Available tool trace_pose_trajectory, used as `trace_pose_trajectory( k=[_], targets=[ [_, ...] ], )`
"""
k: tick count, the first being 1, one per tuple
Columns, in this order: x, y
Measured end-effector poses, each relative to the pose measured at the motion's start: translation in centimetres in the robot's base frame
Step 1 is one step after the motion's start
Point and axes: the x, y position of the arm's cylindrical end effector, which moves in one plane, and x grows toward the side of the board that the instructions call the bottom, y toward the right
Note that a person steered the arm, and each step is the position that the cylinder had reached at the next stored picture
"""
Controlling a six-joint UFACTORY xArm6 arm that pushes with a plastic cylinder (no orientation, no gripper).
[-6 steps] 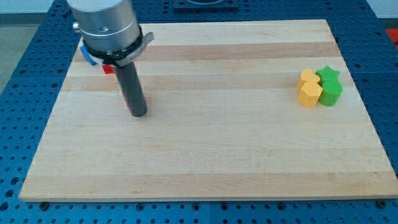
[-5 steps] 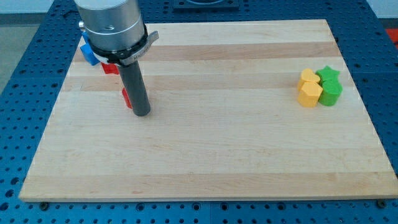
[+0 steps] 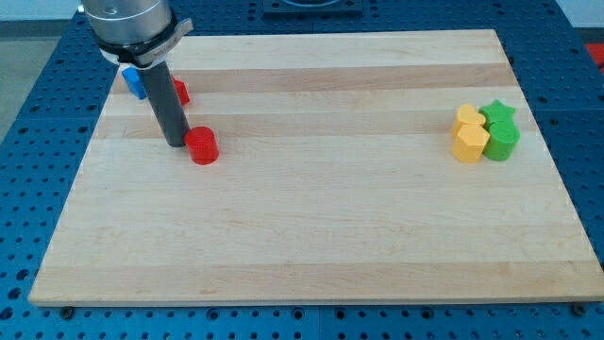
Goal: Move the red circle to the center
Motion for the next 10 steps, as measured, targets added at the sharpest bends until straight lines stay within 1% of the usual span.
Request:
trace_pose_trajectory(
  k=[2, 3, 4, 5, 7, 9, 10],
  targets=[
    [1.9, 0.0],
    [1.7, 0.0],
    [1.3, 2.9],
    [1.4, 10.2],
    [1.4, 11.0],
    [5.3, 7.9],
    [5.1, 8.7]
  ],
)
